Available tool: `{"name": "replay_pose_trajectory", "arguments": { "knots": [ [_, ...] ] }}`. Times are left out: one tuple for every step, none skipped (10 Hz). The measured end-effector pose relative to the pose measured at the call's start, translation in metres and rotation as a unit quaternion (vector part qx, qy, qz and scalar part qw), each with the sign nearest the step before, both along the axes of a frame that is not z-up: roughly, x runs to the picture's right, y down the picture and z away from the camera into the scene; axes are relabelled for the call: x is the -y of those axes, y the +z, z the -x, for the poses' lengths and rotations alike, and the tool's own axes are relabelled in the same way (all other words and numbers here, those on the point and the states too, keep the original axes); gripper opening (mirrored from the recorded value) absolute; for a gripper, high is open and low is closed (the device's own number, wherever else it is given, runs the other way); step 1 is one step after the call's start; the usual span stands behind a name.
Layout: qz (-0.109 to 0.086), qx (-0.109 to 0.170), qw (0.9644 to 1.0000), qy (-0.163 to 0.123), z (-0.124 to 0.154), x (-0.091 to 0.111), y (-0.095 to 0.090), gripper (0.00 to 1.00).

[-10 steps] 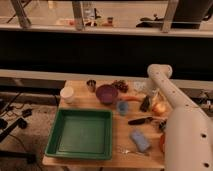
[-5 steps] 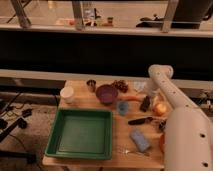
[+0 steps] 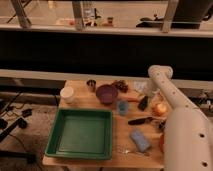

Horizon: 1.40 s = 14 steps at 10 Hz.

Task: Place eraser in paper cup

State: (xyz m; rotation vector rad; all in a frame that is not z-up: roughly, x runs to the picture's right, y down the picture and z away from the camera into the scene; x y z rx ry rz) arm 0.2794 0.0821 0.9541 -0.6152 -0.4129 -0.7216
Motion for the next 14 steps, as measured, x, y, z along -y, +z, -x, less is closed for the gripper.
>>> {"name": "replay_pose_trajectory", "arguments": {
  "knots": [
    [0.000,0.001,1.0000,0.000,0.000,0.000,0.000,0.35],
    [0.001,0.002,1.0000,-0.001,0.000,-0.001,0.000,0.35],
    [0.001,0.003,1.0000,-0.004,0.000,-0.001,-0.001,0.35],
    [-0.002,0.004,1.0000,-0.008,0.003,0.000,-0.002,0.35],
    [-0.007,0.005,0.9999,-0.010,0.006,0.001,-0.003,0.35],
    [-0.014,0.006,0.9998,-0.013,0.008,0.004,-0.008,0.35],
    [-0.023,0.009,0.9996,-0.015,0.011,0.009,-0.014,0.35],
    [-0.031,0.011,0.9993,-0.018,0.014,0.014,-0.021,0.35],
    [-0.041,0.011,0.9988,-0.025,0.017,0.019,-0.027,0.35],
    [-0.054,0.009,0.9979,-0.035,0.020,0.026,-0.033,0.35],
    [-0.062,0.009,0.9973,-0.039,0.022,0.032,-0.038,0.35],
    [-0.074,0.005,0.9962,-0.046,0.021,0.041,-0.044,0.35],
    [-0.090,0.004,0.9945,-0.053,0.022,0.055,-0.054,0.35],
    [-0.102,0.004,0.9930,-0.059,0.023,0.066,-0.064,0.35]
  ]
}}
